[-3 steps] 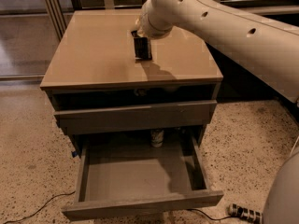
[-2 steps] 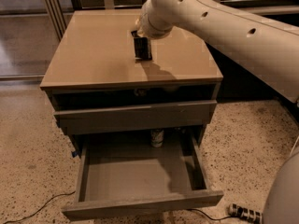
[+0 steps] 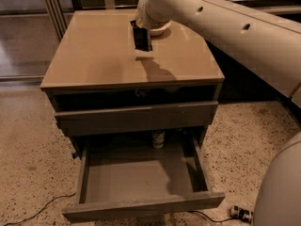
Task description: Place rxbar chocolate into middle drawer
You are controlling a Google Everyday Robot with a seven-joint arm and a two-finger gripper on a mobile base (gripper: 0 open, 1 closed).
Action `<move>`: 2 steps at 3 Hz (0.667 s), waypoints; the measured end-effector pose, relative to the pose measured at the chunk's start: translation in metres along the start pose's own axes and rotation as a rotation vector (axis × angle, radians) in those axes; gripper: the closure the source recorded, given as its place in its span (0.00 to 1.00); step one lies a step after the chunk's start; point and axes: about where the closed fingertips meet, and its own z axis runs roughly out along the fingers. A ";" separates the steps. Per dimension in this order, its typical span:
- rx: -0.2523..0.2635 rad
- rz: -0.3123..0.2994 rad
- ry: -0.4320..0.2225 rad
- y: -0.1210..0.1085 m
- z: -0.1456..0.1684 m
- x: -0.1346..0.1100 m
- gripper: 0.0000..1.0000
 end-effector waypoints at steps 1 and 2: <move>0.020 -0.013 0.008 -0.020 -0.013 -0.001 1.00; -0.011 0.002 0.006 -0.023 -0.027 -0.001 1.00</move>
Offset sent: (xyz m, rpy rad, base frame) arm -0.0190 -0.0144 0.0488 -0.0005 0.0470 -0.0100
